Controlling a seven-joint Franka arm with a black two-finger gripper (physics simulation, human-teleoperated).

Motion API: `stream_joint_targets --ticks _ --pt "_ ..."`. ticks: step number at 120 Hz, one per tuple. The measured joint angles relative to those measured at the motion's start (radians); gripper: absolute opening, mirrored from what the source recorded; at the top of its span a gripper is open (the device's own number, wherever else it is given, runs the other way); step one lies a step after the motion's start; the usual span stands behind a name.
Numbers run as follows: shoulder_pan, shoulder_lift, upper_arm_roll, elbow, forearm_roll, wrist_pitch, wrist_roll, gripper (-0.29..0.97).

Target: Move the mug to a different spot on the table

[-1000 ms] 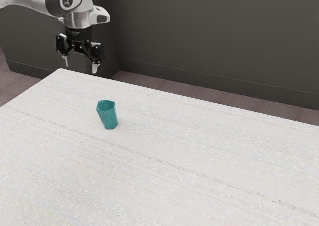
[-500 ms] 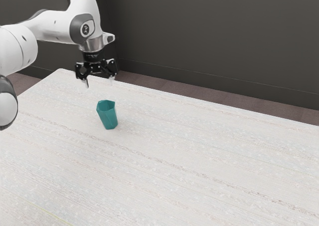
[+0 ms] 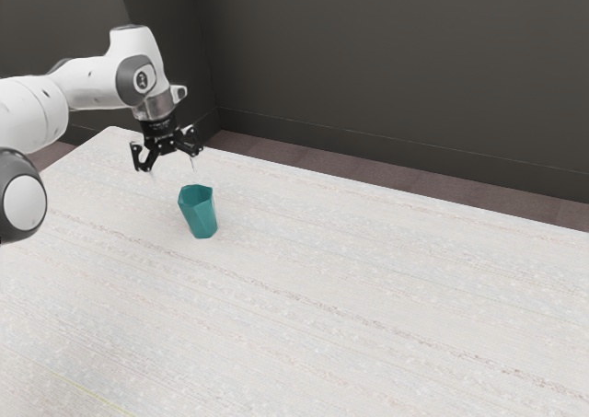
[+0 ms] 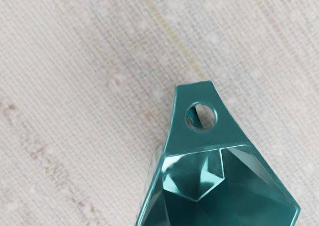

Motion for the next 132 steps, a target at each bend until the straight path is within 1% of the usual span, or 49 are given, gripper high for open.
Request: stream_joint_targets --ticks 13,29,46,64,89,112,132 --pt "0.003 0.042 -0.021 0.04 0.006 0.011 -0.01 0.68" --pt "0.006 0.063 -0.043 0.048 0.041 0.019 -0.007 0.68" --pt "0.006 0.072 -0.077 0.052 0.094 0.029 0.009 0.68" --pt "0.006 0.101 -0.085 0.092 0.132 0.035 0.039 0.68" --pt "0.006 0.109 -0.093 0.099 0.159 0.029 0.082 0.68" --pt "0.004 0.163 -0.099 0.162 0.17 0.034 0.111 0.68" --pt "0.003 0.179 -0.099 0.174 0.182 0.047 0.13 0.68"
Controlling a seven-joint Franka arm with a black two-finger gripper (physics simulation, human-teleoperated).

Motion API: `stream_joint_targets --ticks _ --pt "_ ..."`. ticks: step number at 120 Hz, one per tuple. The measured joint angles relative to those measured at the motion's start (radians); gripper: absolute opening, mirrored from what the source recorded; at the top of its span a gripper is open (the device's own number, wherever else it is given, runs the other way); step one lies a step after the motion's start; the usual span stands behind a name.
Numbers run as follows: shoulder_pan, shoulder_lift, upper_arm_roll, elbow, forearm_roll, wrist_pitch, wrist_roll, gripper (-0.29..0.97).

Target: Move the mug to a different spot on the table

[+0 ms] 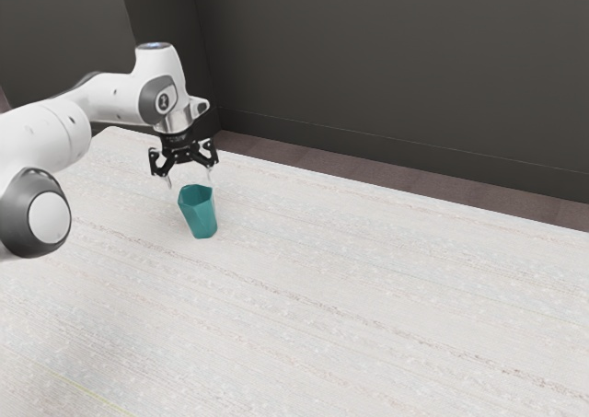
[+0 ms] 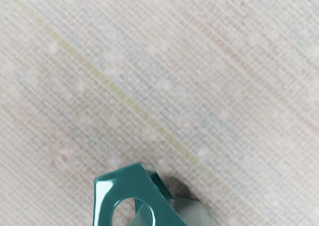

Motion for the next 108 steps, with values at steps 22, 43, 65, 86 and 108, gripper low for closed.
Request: stream_joint_targets --ticks 22,43,65,86,108 --pt "0.006 0.012 -0.016 0.0 0.001 0.014 -0.002 0.68" --pt "0.014 0.016 -0.025 -0.002 -0.002 0.014 -0.029 0.67" --pt "0.021 0.021 -0.027 -0.002 -0.004 0.014 -0.057 0.67" --pt "0.028 0.03 -0.028 -0.002 -0.012 0.016 -0.086 0.67" --pt "0.029 0.041 -0.036 -0.002 -0.015 0.028 -0.109 0.67"
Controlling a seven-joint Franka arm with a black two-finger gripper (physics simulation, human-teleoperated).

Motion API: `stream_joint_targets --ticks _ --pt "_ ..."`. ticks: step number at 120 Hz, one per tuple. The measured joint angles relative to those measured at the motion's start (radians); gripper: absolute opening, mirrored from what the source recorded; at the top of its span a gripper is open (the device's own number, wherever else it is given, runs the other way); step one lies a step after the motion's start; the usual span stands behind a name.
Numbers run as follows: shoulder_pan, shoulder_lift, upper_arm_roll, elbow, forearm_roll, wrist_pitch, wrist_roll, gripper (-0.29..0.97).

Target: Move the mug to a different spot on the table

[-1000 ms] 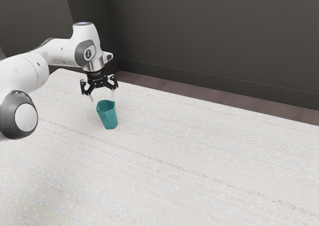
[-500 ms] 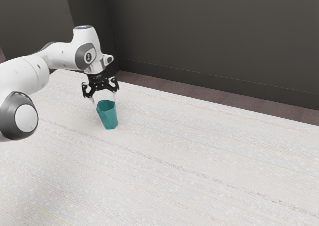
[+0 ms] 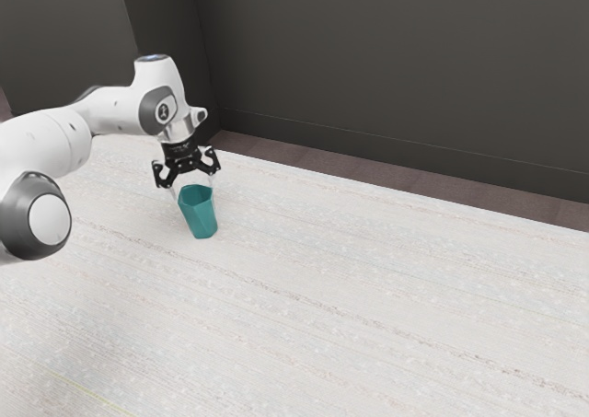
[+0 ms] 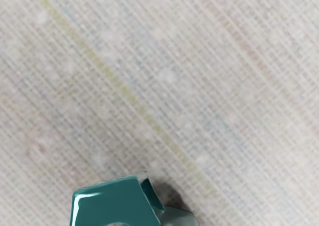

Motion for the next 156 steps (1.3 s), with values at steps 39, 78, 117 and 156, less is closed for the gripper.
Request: stream_joint_targets --ticks 39,78,117,156 --pt "0.001 0.012 -0.002 0.0 -0.001 0.01 -0.027 0.66" --pt "0.002 0.021 -0.003 0.0 -0.001 0.025 -0.041 0.66" --pt "0.009 0.022 -0.01 -0.001 -0.001 0.035 -0.042 0.45" --pt "0.007 0.017 -0.009 -0.002 0.003 0.036 -0.027 0.23"
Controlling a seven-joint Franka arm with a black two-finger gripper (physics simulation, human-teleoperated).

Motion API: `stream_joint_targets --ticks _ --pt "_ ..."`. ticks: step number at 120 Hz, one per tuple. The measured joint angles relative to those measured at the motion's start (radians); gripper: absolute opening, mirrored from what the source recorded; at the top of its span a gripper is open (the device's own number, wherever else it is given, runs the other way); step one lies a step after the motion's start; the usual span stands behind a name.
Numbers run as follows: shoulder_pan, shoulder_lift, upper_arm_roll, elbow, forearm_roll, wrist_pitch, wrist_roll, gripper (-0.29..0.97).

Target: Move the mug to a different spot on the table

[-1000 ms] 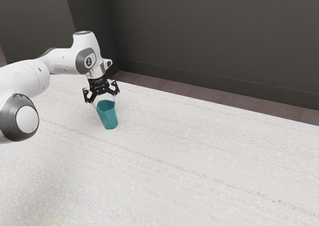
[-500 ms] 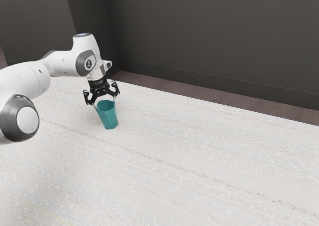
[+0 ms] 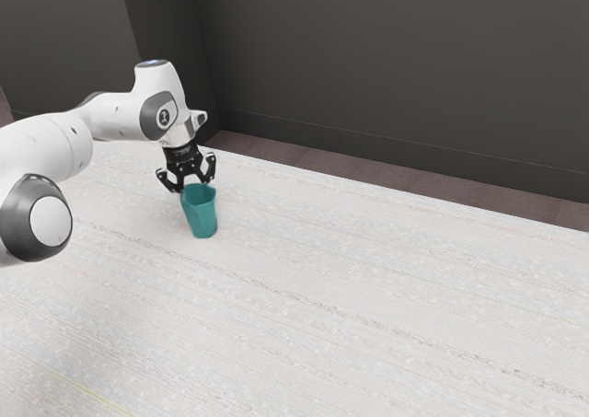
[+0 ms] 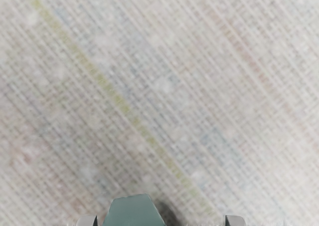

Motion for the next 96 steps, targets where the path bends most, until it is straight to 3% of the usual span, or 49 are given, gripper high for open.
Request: stream_joint_targets --ticks 35,65,83,96 --pt "-0.002 -0.025 0.003 -0.009 0.001 0.0 0.007 0.11" --pt "-0.001 -0.113 0.008 -0.073 0.003 -0.001 0.009 0.06" --pt "-0.001 -0.195 0.008 -0.167 0.0 -0.001 0.007 0.05" --pt "0.001 -0.298 0.012 -0.304 -0.047 0.007 0.002 0.05"
